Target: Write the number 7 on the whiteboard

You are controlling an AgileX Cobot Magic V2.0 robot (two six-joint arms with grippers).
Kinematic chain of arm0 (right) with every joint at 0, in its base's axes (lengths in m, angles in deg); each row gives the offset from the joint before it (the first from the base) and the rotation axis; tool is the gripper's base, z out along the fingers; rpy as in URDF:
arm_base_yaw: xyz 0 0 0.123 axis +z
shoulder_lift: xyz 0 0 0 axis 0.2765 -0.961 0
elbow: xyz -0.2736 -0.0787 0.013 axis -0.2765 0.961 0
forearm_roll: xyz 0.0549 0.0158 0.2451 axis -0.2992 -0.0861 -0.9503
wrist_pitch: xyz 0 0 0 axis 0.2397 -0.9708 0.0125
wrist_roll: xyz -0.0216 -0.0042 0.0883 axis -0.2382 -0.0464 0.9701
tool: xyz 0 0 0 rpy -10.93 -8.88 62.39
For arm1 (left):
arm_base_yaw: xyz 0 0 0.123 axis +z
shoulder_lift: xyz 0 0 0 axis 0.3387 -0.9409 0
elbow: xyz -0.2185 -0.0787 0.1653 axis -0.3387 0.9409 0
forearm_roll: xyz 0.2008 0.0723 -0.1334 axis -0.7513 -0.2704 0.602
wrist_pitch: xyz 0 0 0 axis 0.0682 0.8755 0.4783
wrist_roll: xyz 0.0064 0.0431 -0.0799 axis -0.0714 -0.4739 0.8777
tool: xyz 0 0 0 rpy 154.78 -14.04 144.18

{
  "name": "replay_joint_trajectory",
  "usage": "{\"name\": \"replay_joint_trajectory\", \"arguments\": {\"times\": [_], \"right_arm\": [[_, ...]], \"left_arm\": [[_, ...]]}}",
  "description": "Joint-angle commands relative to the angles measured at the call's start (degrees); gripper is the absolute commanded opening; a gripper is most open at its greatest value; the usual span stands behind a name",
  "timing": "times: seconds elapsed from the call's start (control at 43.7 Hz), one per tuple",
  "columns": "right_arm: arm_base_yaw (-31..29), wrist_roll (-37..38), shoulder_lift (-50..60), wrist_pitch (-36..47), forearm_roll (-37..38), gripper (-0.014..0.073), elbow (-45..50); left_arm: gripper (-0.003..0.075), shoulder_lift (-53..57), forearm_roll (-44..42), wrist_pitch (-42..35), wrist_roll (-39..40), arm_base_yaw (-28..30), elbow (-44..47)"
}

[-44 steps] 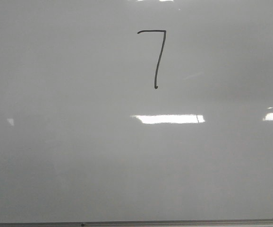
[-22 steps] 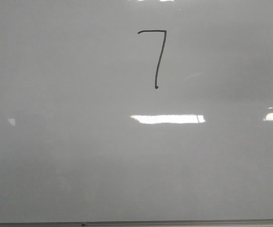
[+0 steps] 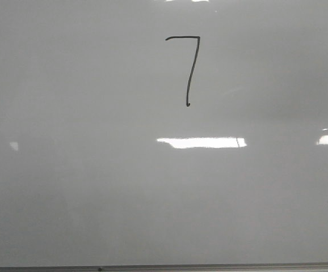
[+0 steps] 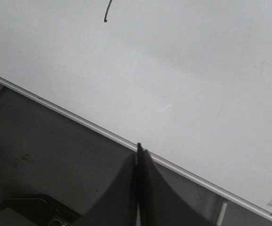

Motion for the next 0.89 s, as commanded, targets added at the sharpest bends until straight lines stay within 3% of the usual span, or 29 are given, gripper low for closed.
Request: {"name": "replay_joint_trajectory", "arguments": {"times": [0.0, 0.183, 0.503, 0.869], "right_arm": [[-0.48, -0.15, -0.03, 3.51, 0.19, -0.0068, -1.16], [-4.35, -0.22, 4.73, 8.63, 0.29, -0.0068, 2.46], [-16.61, -0.22, 22.9, 38.94, 0.29, -0.0068, 26.63], [-20.73, -0.22, 35.45, 59.92, 0.29, -0.0068, 49.33]], "left_arm": [[-0.002, 0.86, 0.57, -4.75, 0.13, -0.33, 0.73], [-0.002, 0.74, 0.57, -4.75, 0.13, -0.33, 0.73], [-0.0021, 0.74, 0.57, -4.75, 0.13, -0.33, 0.73], [-0.0021, 0.74, 0.57, -4.75, 0.13, -0.33, 0.73]]}}
